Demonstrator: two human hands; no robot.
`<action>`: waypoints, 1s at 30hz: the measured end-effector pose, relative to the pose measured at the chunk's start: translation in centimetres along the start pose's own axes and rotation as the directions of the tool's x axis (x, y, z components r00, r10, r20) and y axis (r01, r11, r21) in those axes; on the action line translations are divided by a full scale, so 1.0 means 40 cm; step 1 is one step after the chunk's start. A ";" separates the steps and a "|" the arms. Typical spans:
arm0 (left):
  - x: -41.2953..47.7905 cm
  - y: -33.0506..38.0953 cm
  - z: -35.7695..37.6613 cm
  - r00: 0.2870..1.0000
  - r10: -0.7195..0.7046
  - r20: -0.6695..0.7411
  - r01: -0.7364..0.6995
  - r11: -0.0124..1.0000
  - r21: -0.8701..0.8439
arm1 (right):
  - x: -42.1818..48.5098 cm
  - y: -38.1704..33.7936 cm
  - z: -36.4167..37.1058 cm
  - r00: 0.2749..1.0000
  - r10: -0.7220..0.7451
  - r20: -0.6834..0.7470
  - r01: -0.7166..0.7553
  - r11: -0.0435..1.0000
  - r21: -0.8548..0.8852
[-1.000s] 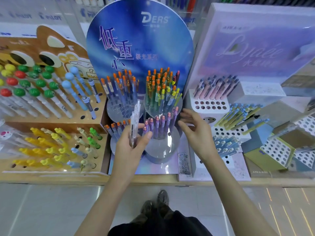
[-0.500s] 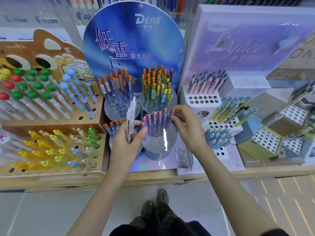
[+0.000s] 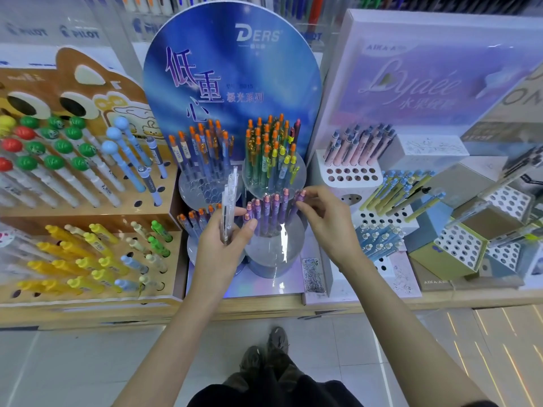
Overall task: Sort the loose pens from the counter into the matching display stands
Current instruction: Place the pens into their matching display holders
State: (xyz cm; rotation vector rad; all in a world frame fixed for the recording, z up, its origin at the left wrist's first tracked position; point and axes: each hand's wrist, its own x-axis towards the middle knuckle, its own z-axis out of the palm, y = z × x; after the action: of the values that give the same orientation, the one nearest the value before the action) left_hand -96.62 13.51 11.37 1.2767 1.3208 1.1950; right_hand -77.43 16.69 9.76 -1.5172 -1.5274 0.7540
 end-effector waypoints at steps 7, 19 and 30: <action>-0.002 0.015 0.012 0.998 0.004 0.057 -0.001 0.999 -0.043 | -0.008 0.007 0.007 0.999 0.023 0.050 -0.021 0.999 -0.035; -0.053 0.039 0.183 0.694 -0.154 0.703 0.380 0.908 -0.176 | -0.148 -0.103 -0.165 0.983 0.183 -0.024 -0.146 0.852 0.503; -0.101 0.037 0.567 0.911 -0.080 0.404 0.111 0.992 -0.054 | -0.281 0.149 -0.510 0.783 0.361 -0.506 -0.136 0.894 0.427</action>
State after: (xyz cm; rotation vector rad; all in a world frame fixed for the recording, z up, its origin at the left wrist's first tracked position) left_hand -73.75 10.51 10.28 1.3026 1.0129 0.8473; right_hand -57.65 3.28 12.58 -1.4897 -0.6852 0.6069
